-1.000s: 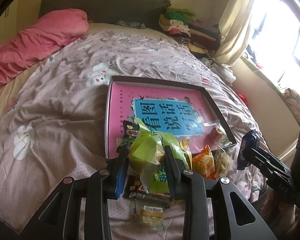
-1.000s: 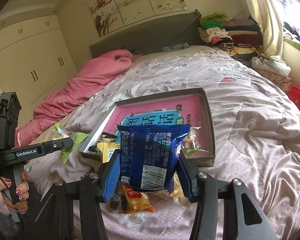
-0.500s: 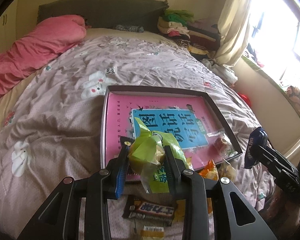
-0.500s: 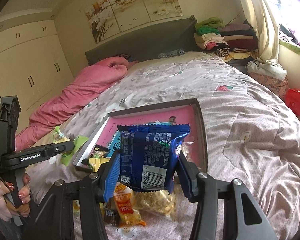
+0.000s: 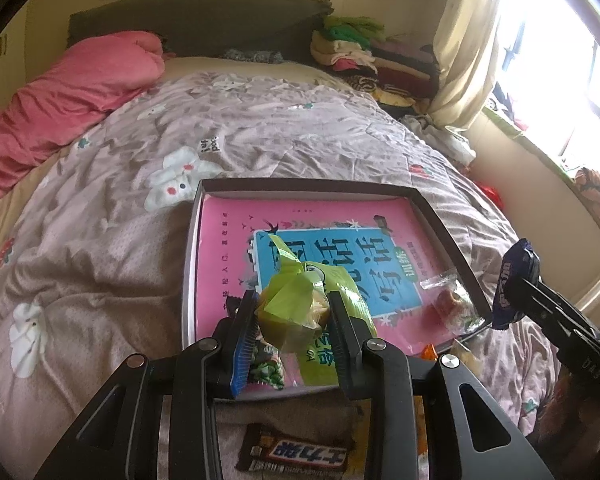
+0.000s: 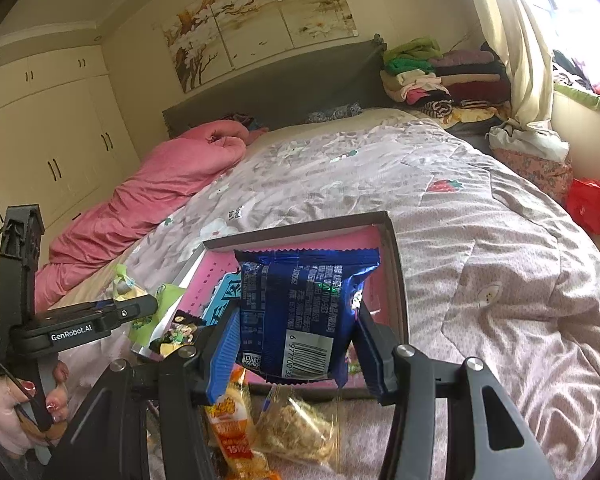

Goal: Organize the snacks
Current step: 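Lift the yellow-green bag with the left tool while the right tool carries the blue packet over the tray, then lower the yellow-green bag into the tray and open the left tool while the right tool releases the blue packet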

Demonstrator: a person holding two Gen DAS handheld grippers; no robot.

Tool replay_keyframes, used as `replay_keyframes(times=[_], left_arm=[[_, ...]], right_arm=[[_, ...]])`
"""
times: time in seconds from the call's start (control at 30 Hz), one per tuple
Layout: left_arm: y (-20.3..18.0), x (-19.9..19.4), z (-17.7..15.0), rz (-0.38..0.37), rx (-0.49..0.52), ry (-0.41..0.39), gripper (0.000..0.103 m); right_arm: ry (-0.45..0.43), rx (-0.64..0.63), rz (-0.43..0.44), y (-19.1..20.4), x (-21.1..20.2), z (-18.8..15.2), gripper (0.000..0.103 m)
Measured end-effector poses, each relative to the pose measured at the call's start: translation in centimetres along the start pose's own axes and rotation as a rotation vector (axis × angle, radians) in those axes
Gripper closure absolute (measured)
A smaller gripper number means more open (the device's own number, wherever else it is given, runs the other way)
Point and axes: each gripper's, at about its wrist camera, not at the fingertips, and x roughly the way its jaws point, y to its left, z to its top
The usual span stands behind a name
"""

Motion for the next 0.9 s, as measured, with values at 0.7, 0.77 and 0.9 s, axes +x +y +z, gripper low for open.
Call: replay_keyframes(times=[0.7,0.77,0.9], left_arm=[[-1.0,4.0,0.0,0.015,-0.001,0.052,0.068],[-1.1,4.3,0.0,0.015,0.006,0.055,0.068],[-1.2,4.9,0.1,0.015,0.002,0.064,0.068]], right_arm=[[0.073,-0.017,0.037,0.8,4.7,0.9,0.05],[0.081,-0.02,0.035,0.9,5.1,0.8,0.05],[0.099,-0.034,0.025,1.1,5.8,0.5,0.05]])
